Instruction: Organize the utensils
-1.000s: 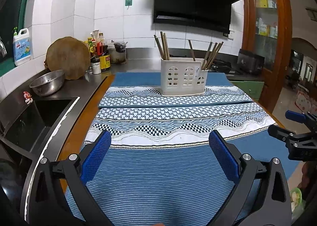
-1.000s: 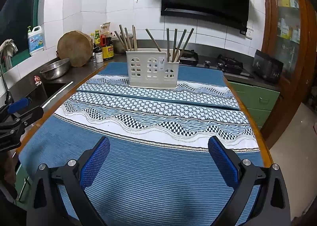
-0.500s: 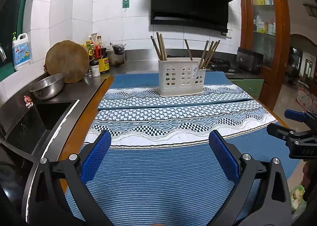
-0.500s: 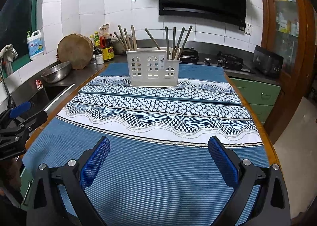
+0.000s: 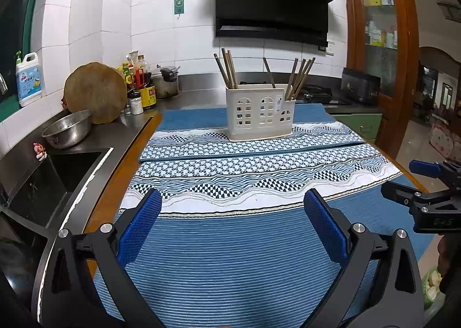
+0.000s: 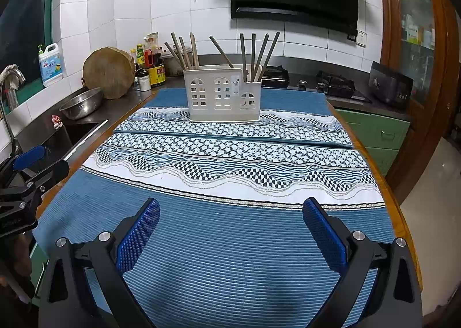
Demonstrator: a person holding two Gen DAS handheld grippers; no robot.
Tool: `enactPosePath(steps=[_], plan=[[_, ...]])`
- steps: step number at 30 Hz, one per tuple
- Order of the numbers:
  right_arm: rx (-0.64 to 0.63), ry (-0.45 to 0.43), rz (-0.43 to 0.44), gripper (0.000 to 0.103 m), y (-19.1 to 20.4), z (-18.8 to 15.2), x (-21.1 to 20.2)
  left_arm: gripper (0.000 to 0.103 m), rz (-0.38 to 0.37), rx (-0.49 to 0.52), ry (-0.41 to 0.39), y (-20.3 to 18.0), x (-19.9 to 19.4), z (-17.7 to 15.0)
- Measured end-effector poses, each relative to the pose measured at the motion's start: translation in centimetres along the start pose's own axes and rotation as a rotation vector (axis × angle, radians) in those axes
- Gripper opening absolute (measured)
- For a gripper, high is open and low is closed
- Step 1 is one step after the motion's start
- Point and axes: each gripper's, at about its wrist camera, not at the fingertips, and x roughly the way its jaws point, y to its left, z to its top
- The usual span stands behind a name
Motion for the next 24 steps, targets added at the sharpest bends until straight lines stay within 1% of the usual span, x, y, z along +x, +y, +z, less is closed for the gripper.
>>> enactPosePath(steps=[24], plan=[[0.003, 0.017, 0.012, 0.096, 0.06, -0.07, 0.38, 0.098, -0.007, 0.023, 0.015, -0.85, 0.50, -0.16]])
